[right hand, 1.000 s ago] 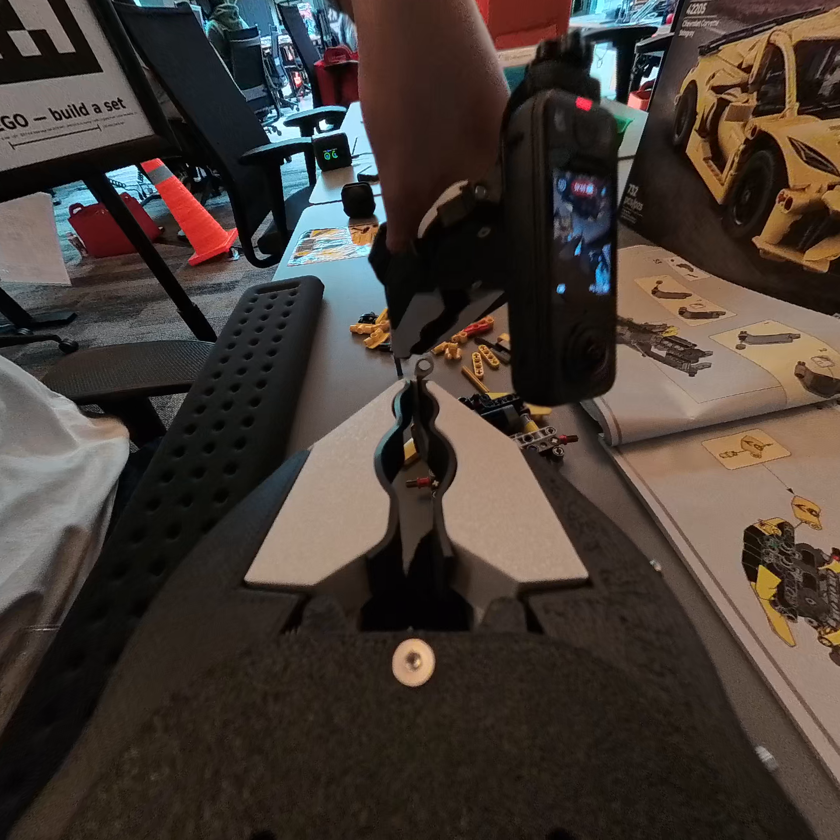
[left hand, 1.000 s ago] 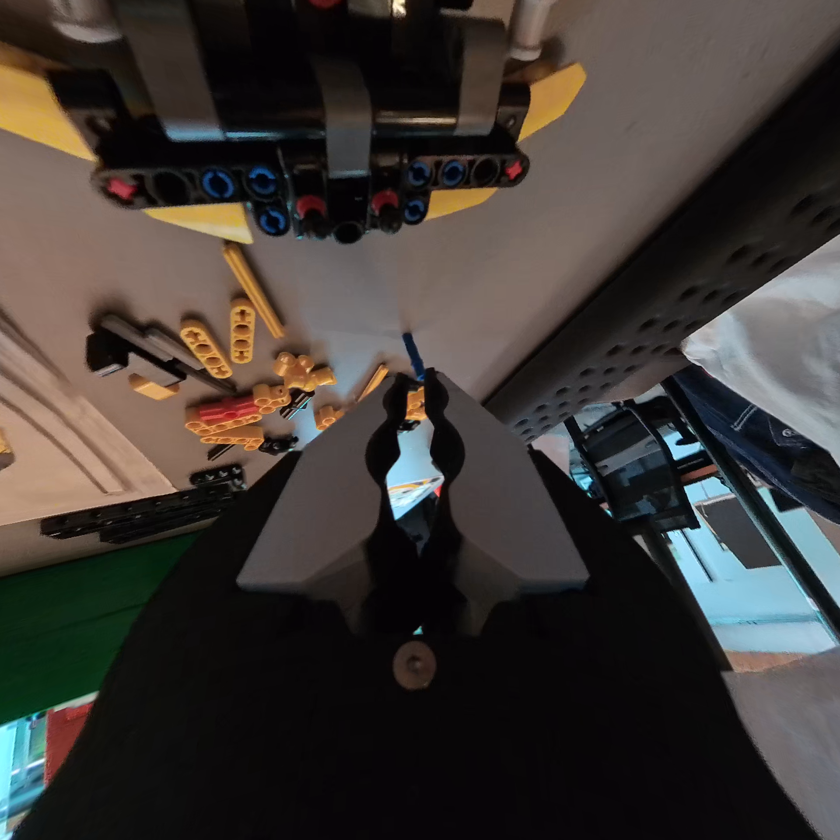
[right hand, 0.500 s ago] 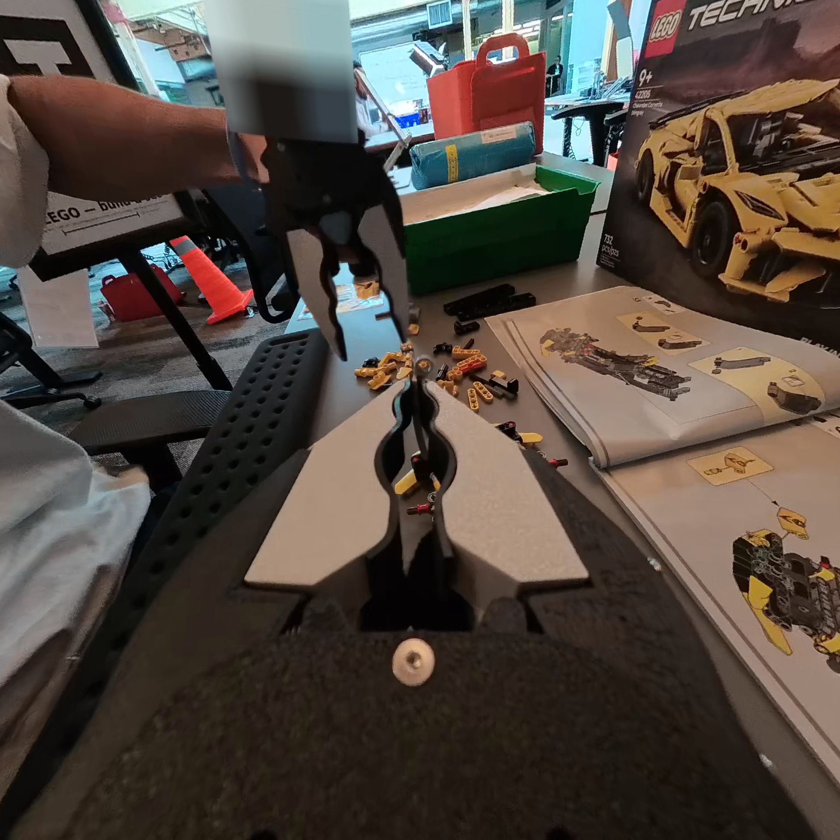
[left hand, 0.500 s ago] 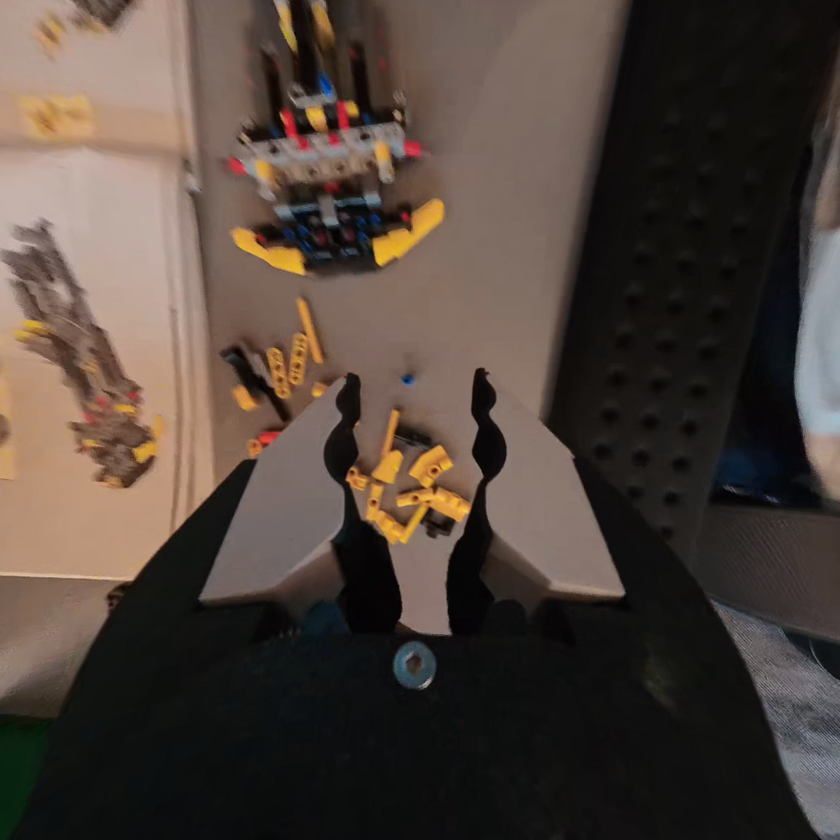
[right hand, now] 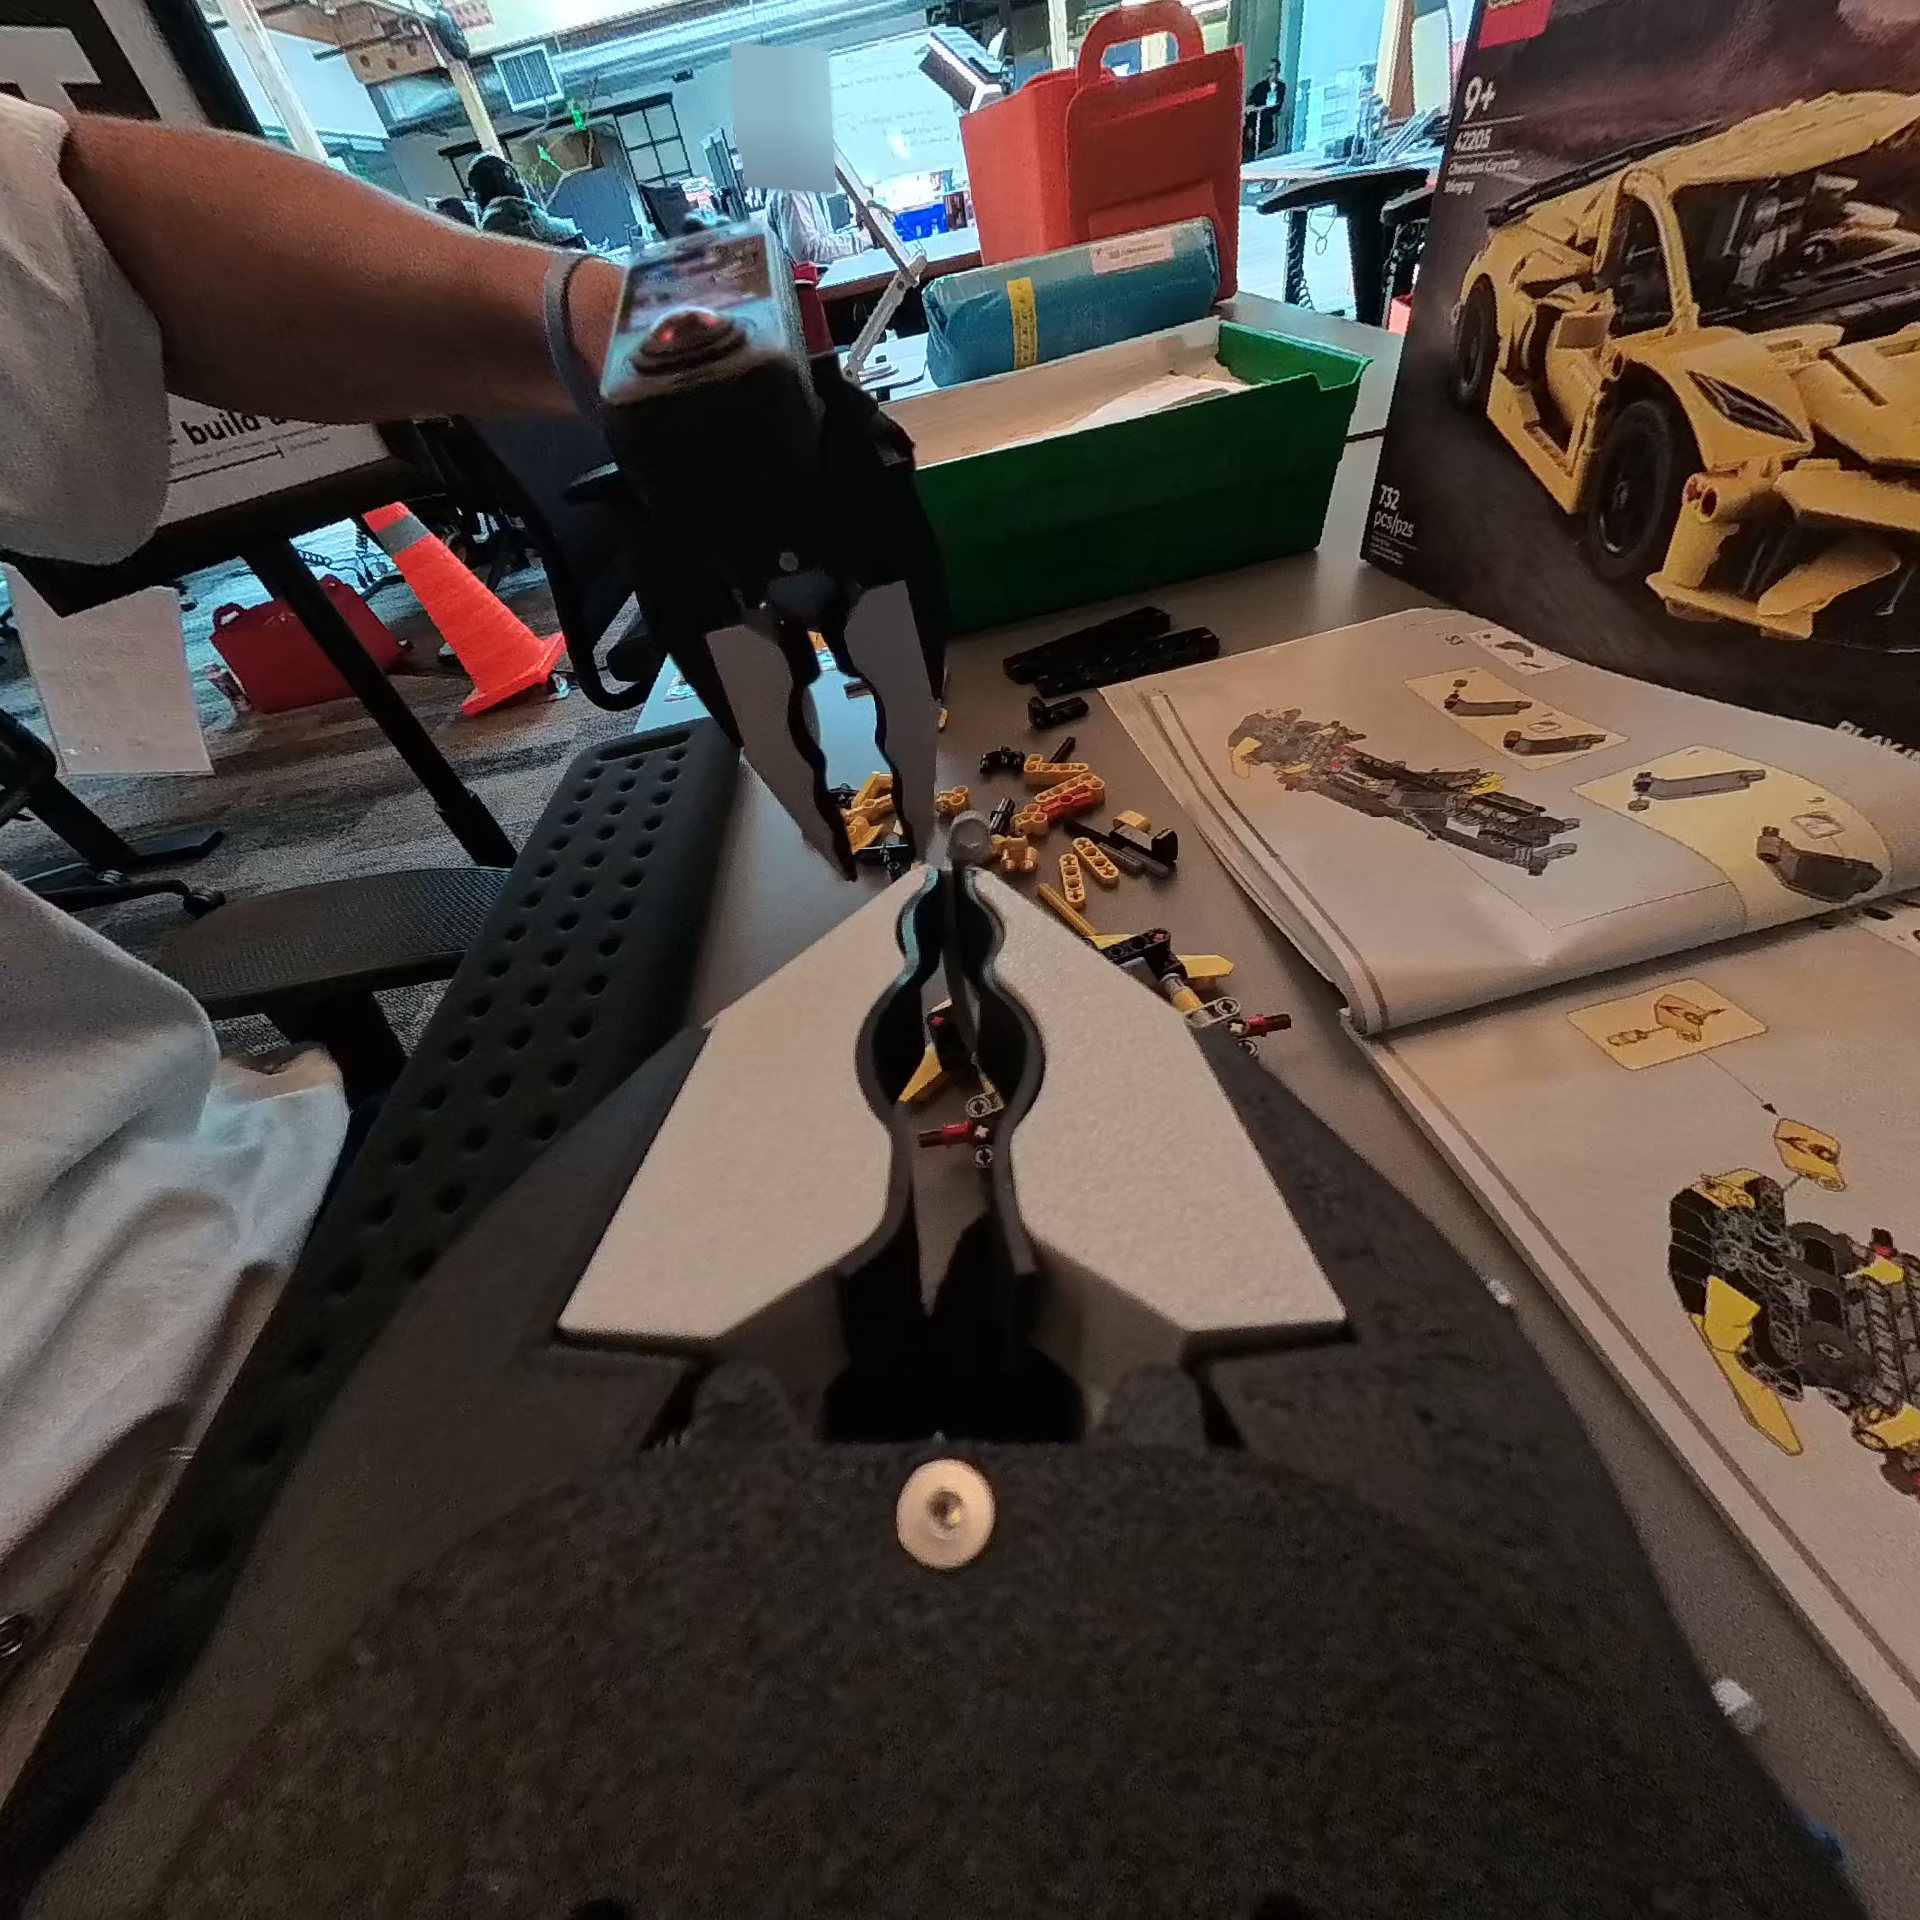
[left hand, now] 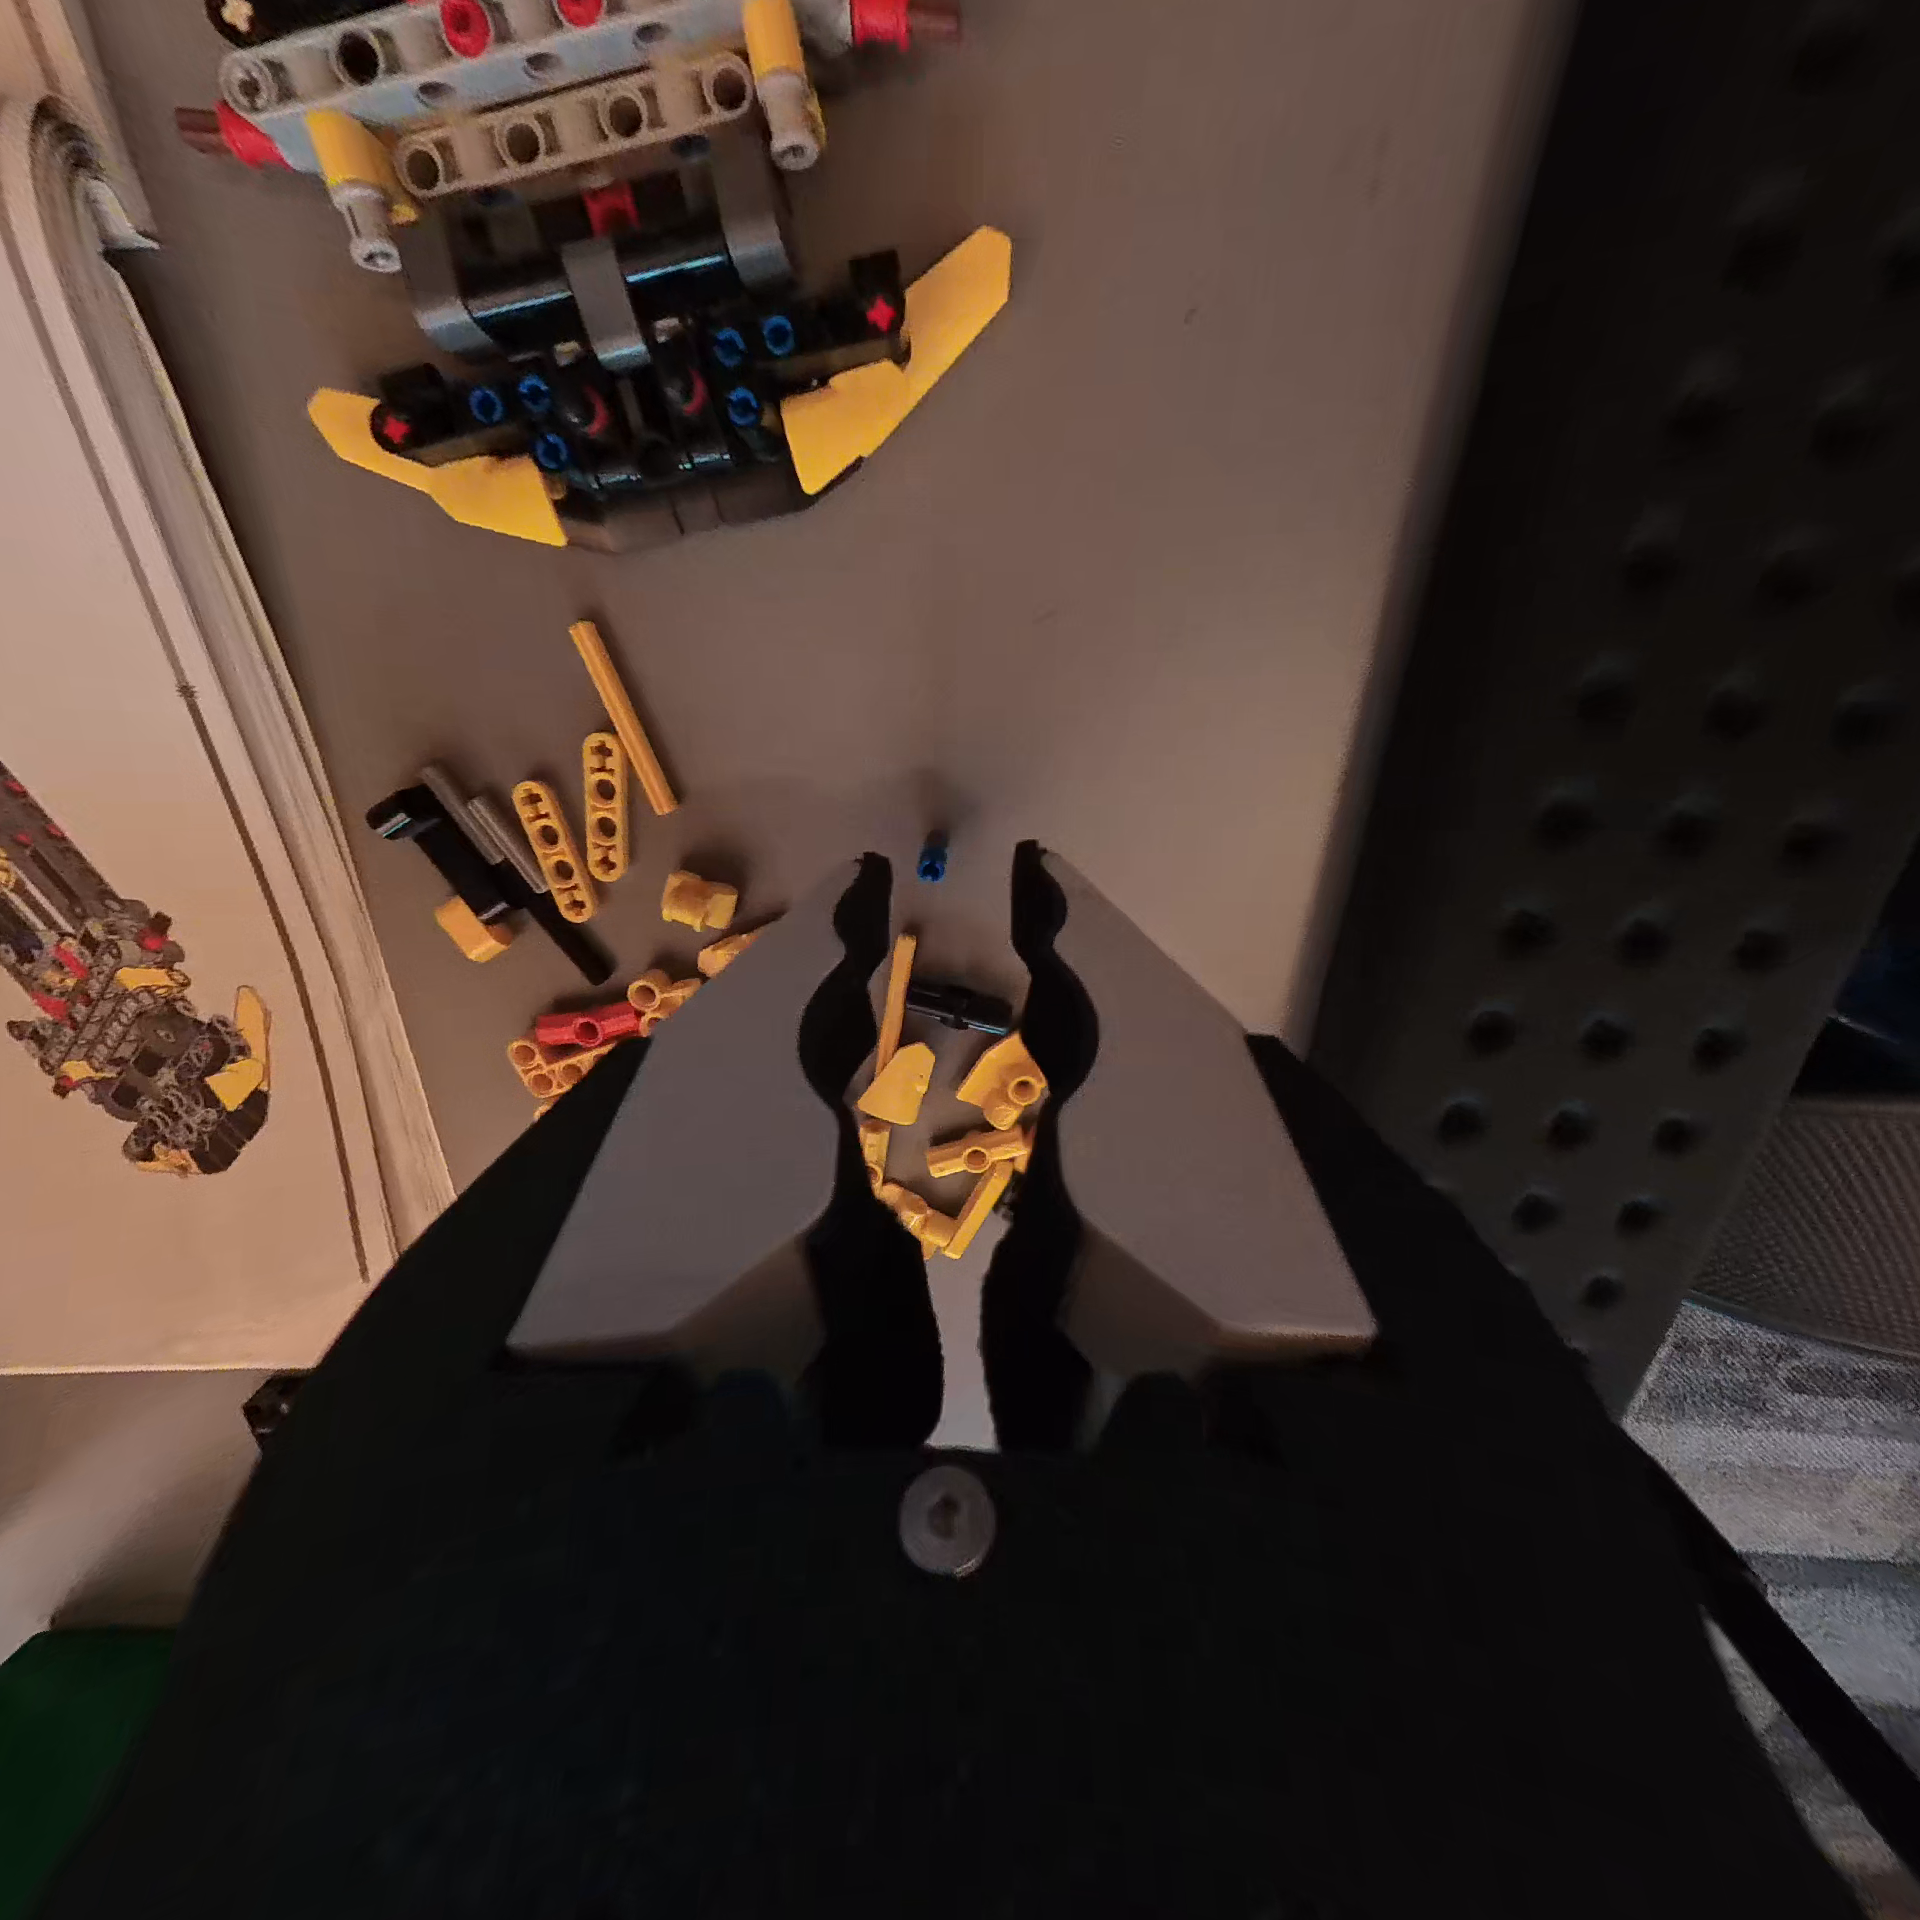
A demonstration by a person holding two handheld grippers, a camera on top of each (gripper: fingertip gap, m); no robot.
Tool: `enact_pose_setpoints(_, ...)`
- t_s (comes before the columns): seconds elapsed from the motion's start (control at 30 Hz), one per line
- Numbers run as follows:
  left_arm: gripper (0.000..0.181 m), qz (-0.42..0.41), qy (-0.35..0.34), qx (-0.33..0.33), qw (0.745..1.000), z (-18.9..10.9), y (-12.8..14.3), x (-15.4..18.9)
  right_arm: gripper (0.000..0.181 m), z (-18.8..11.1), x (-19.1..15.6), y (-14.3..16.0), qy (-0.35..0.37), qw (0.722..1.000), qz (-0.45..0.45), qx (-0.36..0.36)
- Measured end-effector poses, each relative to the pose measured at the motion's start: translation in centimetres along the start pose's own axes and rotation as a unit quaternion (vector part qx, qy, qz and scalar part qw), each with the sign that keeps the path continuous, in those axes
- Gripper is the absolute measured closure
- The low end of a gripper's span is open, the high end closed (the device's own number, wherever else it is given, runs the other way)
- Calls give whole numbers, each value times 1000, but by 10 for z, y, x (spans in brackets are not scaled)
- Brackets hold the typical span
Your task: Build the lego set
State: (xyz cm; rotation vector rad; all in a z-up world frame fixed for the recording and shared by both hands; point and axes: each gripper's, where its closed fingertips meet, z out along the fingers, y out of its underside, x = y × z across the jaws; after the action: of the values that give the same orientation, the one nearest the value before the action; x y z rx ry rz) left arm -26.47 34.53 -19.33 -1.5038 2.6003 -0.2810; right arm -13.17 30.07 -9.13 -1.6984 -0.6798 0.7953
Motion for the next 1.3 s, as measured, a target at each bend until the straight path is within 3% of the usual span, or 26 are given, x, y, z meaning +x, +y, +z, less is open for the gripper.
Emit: enact_pose_setpoints(1.3,175,21,11,-30,999,17,6,-2,181,1,-1,3,-2,1000,0,-7)
